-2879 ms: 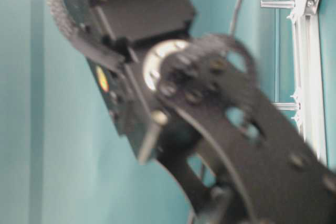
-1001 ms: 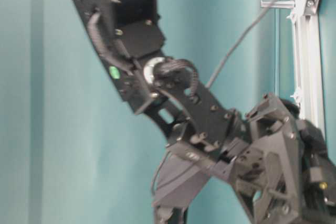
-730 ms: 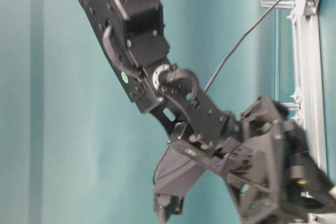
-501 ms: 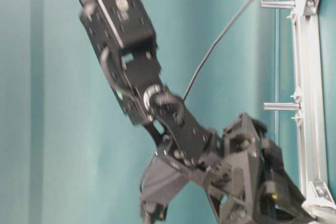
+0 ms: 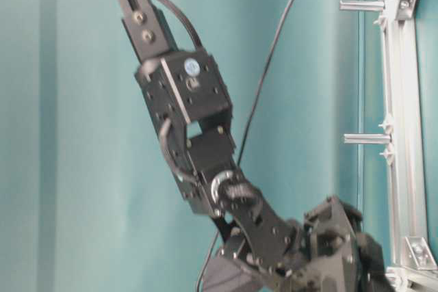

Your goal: Move the cable alternately left and right between 8 pins so it hooks onto each one.

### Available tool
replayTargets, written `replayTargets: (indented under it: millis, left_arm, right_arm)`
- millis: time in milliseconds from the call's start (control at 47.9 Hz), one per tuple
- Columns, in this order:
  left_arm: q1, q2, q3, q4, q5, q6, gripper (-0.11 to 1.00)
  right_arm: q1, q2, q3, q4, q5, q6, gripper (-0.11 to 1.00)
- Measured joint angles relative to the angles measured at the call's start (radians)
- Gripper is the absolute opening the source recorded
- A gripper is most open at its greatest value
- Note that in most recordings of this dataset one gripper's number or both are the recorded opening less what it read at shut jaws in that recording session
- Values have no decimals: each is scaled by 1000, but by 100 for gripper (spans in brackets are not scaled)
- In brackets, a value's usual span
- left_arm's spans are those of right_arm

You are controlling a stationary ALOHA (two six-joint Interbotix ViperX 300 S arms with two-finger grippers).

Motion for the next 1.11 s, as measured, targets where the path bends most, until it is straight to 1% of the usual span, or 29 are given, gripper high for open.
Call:
replayTargets:
  millis: [375, 647, 897, 1106]
  left_arm:
    - [0, 0, 0, 0, 0, 0, 1]
    - [0, 0, 0, 0, 0, 0, 1]
    - [0, 0, -3, 0, 0, 0, 1]
    - [0, 0, -6, -2, 0, 0, 1]
  right_arm:
    - [-3, 92, -152, 5, 0, 0, 20]
    - [6, 173, -295, 6, 2, 0, 20]
    - [9, 209, -347, 6, 3, 0, 20]
    - [5, 213, -351, -2, 5, 0, 20]
